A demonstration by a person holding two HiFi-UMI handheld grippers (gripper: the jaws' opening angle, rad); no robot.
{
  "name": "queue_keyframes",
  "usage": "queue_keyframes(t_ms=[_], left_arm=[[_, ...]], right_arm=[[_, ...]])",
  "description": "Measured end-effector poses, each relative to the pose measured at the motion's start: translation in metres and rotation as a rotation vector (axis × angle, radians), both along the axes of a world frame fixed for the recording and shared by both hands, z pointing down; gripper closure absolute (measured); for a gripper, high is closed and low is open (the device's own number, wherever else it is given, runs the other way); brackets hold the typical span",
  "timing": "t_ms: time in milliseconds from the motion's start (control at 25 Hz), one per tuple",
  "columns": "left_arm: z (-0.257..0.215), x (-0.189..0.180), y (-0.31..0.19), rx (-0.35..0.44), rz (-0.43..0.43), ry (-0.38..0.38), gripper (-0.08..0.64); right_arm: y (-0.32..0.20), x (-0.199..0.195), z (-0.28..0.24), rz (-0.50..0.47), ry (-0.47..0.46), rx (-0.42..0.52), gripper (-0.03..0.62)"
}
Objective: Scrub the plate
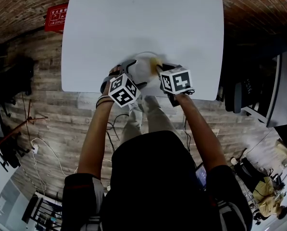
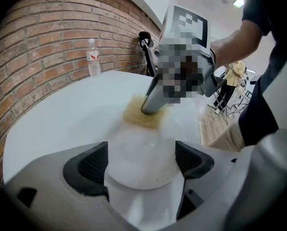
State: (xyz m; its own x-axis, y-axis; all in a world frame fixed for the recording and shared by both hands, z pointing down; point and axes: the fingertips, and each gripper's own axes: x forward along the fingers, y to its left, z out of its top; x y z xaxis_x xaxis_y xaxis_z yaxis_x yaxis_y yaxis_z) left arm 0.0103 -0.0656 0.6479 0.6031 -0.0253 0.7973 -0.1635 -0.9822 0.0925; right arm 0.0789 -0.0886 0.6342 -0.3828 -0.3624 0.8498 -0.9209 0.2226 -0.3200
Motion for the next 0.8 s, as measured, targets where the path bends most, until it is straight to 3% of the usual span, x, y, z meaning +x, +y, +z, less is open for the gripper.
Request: queue_keyframes(t_ms=[800], left_arm=[[-0.0001, 0.0006, 0.0012, 0.002, -0.001, 0.004, 0.144]], right_arm=[[0.0033, 0.0015, -0.0004, -0.002, -0.013, -0.006, 0.546]])
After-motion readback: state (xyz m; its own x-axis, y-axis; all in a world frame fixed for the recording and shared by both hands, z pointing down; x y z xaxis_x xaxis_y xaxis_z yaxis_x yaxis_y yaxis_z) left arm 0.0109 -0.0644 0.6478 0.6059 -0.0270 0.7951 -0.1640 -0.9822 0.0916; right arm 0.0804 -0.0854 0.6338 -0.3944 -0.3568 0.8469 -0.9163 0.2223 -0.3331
